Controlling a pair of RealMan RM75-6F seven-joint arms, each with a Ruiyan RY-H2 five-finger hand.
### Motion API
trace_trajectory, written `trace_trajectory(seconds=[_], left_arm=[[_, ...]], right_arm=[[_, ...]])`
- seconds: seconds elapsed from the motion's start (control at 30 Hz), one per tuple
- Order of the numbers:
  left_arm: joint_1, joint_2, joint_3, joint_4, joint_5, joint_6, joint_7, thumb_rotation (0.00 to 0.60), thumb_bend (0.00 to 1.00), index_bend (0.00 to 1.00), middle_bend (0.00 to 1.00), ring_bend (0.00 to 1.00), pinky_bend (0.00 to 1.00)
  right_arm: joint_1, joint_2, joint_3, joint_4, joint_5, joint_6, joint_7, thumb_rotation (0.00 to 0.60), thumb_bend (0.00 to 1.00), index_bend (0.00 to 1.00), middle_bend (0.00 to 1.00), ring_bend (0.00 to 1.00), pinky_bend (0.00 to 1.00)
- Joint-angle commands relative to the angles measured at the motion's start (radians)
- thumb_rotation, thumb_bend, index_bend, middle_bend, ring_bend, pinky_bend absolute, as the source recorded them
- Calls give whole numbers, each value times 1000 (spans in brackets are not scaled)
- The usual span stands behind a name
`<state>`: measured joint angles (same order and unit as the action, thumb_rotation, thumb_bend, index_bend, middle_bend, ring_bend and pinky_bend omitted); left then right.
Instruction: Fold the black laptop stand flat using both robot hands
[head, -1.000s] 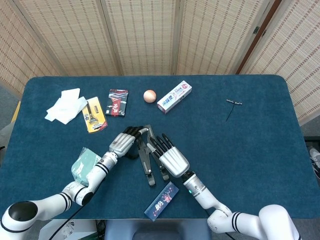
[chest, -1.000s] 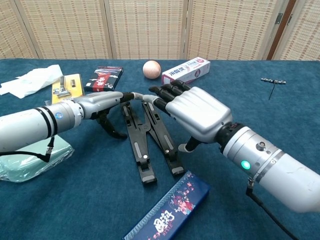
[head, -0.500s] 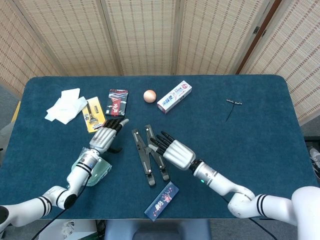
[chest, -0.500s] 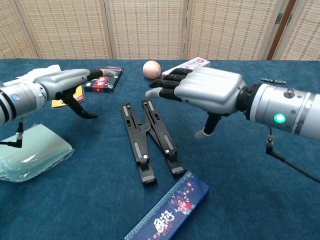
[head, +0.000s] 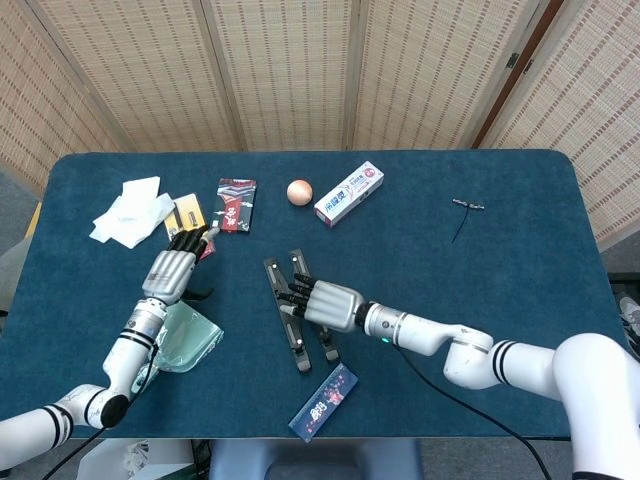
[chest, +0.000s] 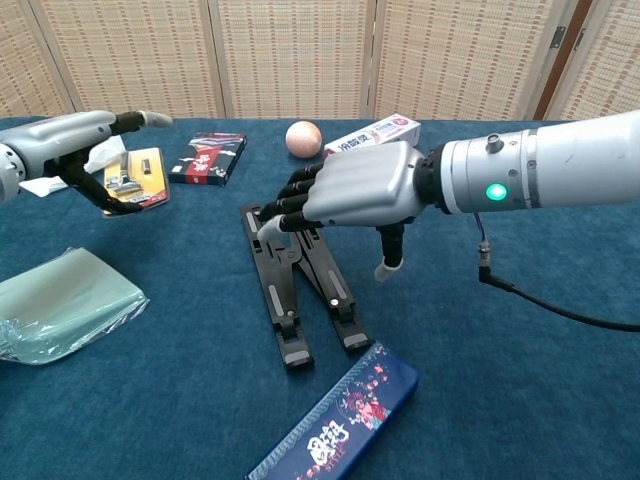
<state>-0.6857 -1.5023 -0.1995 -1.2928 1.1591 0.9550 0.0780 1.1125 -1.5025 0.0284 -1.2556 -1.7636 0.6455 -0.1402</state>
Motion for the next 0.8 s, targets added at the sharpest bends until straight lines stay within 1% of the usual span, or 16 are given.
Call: trace_trajectory(seconds=[0.03, 0.2, 0.4, 0.6, 0.8], left_arm=[[3, 3, 0, 1, -2, 2, -2, 600, 211, 0, 0, 0, 0], [12, 7, -1, 4, 0, 10, -15, 600, 210, 0, 0, 0, 0], [22, 18, -2, 4, 4, 16, -34, 600, 211, 0, 0, 0, 0], [28, 27, -1, 1, 9, 15, -47, 600, 210, 0, 0, 0, 0], [30, 27, -1, 7, 9, 13, -53, 600, 210, 0, 0, 0, 0]], right_arm=[[32, -25, -30, 45, -34, -3, 52, 600, 0, 0, 0, 0, 0], [71, -76, -67, 130, -83, 25, 103, 600, 0, 0, 0, 0, 0], [100, -129, -96, 206, -113, 62, 151, 600, 0, 0, 0, 0, 0], [124, -157, -125, 250, -123, 68, 190, 600, 0, 0, 0, 0, 0], [147, -165, -139, 268, -118, 62, 221, 600, 0, 0, 0, 0, 0]])
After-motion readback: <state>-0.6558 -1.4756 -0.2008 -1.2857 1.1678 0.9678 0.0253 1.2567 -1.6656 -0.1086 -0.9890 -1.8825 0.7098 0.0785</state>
